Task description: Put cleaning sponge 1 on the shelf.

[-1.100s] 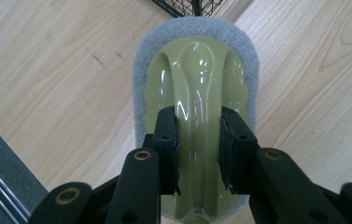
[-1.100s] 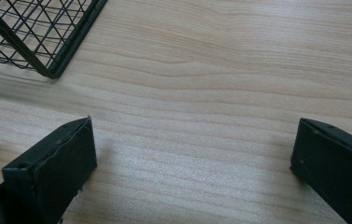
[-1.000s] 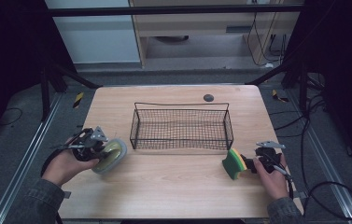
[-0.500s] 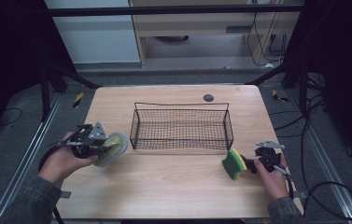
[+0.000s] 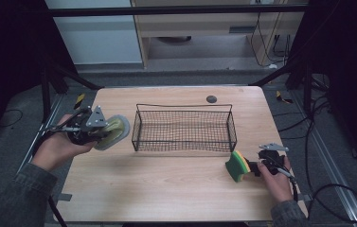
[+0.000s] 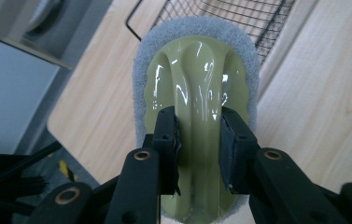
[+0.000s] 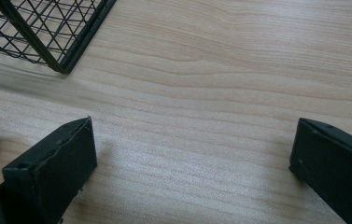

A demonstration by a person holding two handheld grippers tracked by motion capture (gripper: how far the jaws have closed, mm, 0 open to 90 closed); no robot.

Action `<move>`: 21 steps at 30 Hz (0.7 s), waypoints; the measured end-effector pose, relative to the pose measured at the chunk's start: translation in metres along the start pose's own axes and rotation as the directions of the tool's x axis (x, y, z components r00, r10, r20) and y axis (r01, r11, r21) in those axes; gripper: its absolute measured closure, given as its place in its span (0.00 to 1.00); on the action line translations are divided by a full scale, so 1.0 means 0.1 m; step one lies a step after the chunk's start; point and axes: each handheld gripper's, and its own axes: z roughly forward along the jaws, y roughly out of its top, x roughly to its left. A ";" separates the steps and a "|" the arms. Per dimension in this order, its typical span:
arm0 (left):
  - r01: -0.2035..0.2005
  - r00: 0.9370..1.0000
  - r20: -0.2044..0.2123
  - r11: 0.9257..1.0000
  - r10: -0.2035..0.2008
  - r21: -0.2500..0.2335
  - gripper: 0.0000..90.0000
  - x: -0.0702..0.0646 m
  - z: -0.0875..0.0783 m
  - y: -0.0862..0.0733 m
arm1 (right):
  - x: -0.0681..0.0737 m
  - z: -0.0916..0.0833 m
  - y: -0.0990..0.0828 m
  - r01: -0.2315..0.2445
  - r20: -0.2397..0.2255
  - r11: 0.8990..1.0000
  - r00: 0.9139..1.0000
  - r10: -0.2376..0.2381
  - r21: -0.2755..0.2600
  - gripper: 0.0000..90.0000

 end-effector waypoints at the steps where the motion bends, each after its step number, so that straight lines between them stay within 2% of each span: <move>1: -0.001 1.000 -0.005 1.000 0.001 0.014 0.78 0.00 0.00 0.01 | 0.00 0.00 0.00 -0.002 0.000 1.000 1.000 0.002 0.000 0.01; 6: -0.010 1.000 -0.022 1.000 0.010 -0.001 0.78 0.02 0.02 0.02 | 0.00 0.01 0.01 0.004 -0.006 1.000 1.000 -0.004 -0.002 0.01; 13: -0.033 0.999 -0.022 0.999 0.033 -0.014 0.78 0.15 0.03 0.12 | 0.00 0.01 0.01 0.008 -0.009 1.000 1.000 -0.008 -0.002 0.01; 17: -0.030 0.999 -0.036 0.999 0.029 -0.025 0.78 0.19 0.08 0.23 | 0.00 0.01 0.01 0.008 -0.009 1.000 1.000 -0.008 -0.002 0.01; 21: -0.058 0.998 -0.040 0.998 0.057 -0.024 0.78 0.17 0.11 0.38 | 0.00 0.01 0.01 0.011 -0.008 1.000 1.000 -0.011 -0.003 0.01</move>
